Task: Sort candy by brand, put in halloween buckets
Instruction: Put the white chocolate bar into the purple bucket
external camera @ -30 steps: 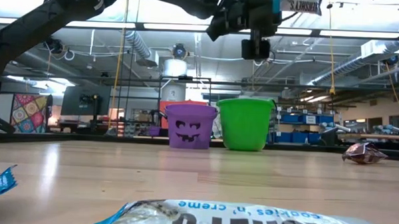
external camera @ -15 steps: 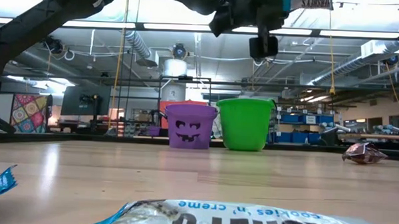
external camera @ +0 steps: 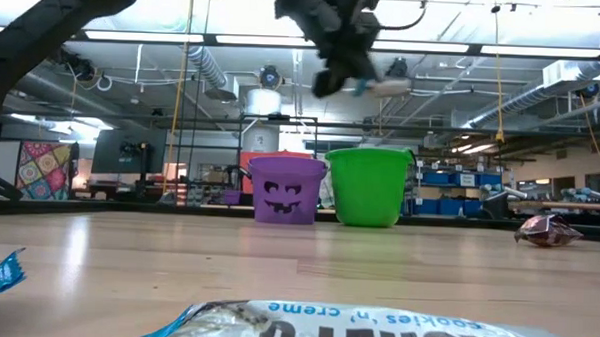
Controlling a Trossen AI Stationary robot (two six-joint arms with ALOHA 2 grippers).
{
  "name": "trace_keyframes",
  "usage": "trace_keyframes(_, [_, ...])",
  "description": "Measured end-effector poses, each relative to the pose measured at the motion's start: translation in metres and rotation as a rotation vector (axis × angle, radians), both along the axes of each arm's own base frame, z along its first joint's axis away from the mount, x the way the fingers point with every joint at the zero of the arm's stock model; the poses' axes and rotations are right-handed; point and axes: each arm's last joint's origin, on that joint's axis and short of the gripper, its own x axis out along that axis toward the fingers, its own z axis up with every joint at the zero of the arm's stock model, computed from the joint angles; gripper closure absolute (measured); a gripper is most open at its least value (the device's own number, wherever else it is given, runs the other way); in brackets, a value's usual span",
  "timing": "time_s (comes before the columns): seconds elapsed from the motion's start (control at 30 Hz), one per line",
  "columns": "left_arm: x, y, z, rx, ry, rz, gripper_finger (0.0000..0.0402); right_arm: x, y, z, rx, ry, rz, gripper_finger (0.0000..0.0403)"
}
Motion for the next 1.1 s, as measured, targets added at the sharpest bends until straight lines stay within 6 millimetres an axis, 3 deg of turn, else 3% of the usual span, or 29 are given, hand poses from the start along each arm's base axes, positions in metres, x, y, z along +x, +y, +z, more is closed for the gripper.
trace_keyframes(0.27, [-0.033,0.044,0.021,0.244,0.07,0.236,0.0401,0.0,0.0,0.0,-0.001,-0.001,-0.008,0.0387])
trace_keyframes(0.63, [-0.07,0.091,0.014,0.35,0.286,0.407,0.0401,0.0,0.0,0.0,0.016,-0.016,-0.023,0.0387])
trace_keyframes(0.87, [-0.083,0.107,-0.007,0.372,0.42,0.465,0.0401,0.0,-0.001,0.0,0.002,-0.022,-0.035,0.0387])
trace_keyframes(1.1, [-0.083,0.104,-0.025,0.328,0.475,0.476,0.0398,0.0,-0.001,0.0,-0.002,-0.022,-0.036,0.0387])
